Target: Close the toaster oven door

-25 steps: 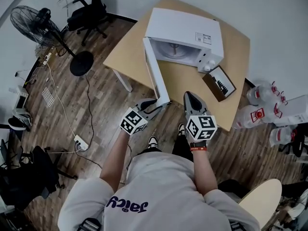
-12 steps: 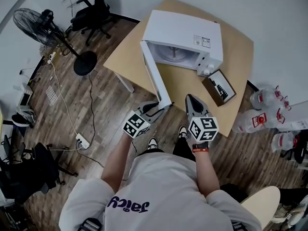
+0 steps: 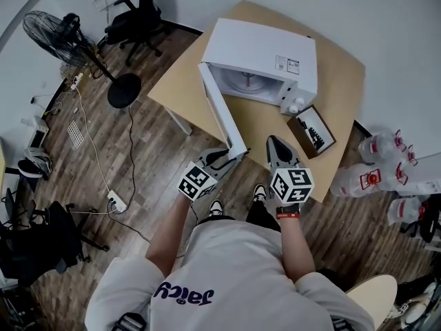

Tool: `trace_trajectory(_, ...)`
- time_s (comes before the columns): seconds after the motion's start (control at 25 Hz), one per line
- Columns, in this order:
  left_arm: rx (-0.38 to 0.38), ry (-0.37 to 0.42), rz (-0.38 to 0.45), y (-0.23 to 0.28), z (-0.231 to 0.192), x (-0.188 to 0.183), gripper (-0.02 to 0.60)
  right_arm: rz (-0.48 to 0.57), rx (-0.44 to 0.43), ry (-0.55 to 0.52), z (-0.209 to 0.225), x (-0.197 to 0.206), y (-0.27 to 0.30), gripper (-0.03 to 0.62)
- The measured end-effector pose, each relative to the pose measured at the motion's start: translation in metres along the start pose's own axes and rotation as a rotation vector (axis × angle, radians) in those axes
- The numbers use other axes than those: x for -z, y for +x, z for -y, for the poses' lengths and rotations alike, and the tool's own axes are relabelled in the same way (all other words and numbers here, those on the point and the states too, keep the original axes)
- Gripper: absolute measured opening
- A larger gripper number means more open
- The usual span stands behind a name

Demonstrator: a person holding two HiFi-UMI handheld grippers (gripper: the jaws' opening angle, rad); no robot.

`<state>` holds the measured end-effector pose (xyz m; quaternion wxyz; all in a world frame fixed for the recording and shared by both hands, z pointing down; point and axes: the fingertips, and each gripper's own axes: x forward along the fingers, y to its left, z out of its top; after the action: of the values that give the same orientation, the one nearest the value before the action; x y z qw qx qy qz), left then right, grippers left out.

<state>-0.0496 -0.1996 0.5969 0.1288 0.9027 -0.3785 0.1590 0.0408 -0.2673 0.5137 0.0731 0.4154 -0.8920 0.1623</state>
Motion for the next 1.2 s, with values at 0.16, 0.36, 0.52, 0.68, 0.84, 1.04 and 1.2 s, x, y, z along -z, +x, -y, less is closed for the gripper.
trace_trajectory(0.16,-0.003,0.001,-0.006,0.008,0.001,-0.004,0.147,0.001,-0.002,0.008,0.007,-0.001,0.001,0.014)
trace_trajectory(0.36,-0.007,0.009,-0.014,0.016,0.004,-0.006,0.146,0.009,-0.007,0.026,0.018,-0.003,0.003,0.014)
trace_trajectory(0.52,-0.016,0.003,-0.017,0.024,0.005,-0.01,0.146,0.019,-0.004,0.041,0.03,-0.008,0.002,0.014)
trace_trajectory(0.68,-0.023,-0.001,-0.018,0.031,0.006,-0.012,0.146,0.016,-0.006,0.049,0.036,-0.007,0.001,0.014)
trace_trajectory(0.84,-0.04,-0.008,-0.01,0.04,0.008,-0.015,0.146,-0.007,-0.012,0.056,0.043,0.0,0.002,0.014)
trace_trajectory(1.04,-0.05,-0.016,-0.005,0.048,0.008,-0.02,0.146,0.011,0.001,0.049,0.053,-0.008,0.0,0.014)
trace_trajectory(1.2,-0.044,-0.023,-0.006,0.055,0.01,-0.023,0.146,0.02,0.019,0.055,0.062,-0.01,-0.004,0.014)
